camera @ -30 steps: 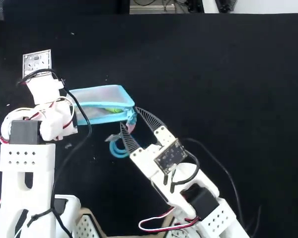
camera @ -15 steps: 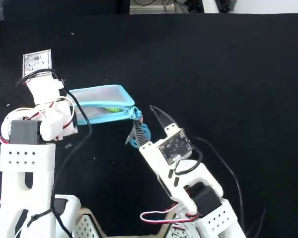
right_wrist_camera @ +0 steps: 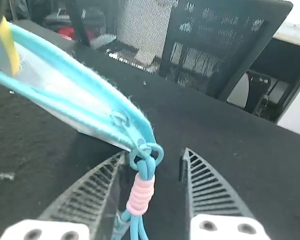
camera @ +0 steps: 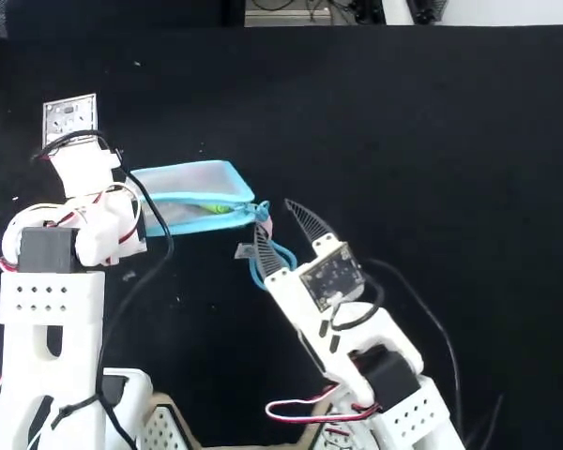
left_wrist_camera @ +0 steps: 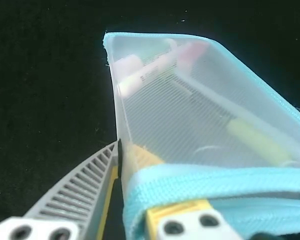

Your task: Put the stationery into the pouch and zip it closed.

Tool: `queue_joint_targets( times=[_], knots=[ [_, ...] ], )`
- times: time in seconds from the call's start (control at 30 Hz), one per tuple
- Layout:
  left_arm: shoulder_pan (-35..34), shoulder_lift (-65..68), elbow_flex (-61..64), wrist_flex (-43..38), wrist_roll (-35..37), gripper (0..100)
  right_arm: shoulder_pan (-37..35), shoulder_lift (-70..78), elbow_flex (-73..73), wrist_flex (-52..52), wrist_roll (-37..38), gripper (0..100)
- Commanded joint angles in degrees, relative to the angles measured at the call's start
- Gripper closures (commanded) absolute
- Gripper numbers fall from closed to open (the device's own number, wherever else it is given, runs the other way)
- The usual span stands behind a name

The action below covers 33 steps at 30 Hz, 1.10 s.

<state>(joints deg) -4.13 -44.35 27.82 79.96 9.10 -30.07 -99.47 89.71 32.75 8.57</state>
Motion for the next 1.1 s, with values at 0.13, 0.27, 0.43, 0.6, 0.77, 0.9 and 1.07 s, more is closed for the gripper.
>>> queue_joint_targets(
  times=[0.13, 0.27, 0.43, 0.6, 0.77, 0.9, 1.07],
  knots=[
    [0.13, -0.18, -0.13, -0.26, -0.35, 96, 1.14, -0.31, 5.14, -8.97, 8.97, 83.9],
    [0.13, -0.18, -0.13, -0.26, -0.35, 96, 1.14, -0.31, 4.44, -9.49, 7.21, 83.9],
    [0.13, -0.18, -0.13, -0.35, -0.35, 96, 1.32, -0.22, 3.82, -9.23, 5.98, 83.9],
    [0.13, -0.18, -0.13, -0.35, -0.35, 96, 5.45, -0.22, -0.4, -5.36, 2.29, 84.0],
    [0.13, -0.18, -0.13, -0.35, -0.35, 96, 5.54, -0.13, -6.37, 3.96, -0.7, 83.9],
    [0.13, -0.18, -0.13, -0.35, -0.35, 96, 5.54, 2.59, -6.81, 4.31, -0.7, 83.8],
    [0.13, -0.18, -0.13, -0.35, -0.35, 96, 5.54, 16.66, -13.32, 4.22, -0.7, 83.8]
  ],
)
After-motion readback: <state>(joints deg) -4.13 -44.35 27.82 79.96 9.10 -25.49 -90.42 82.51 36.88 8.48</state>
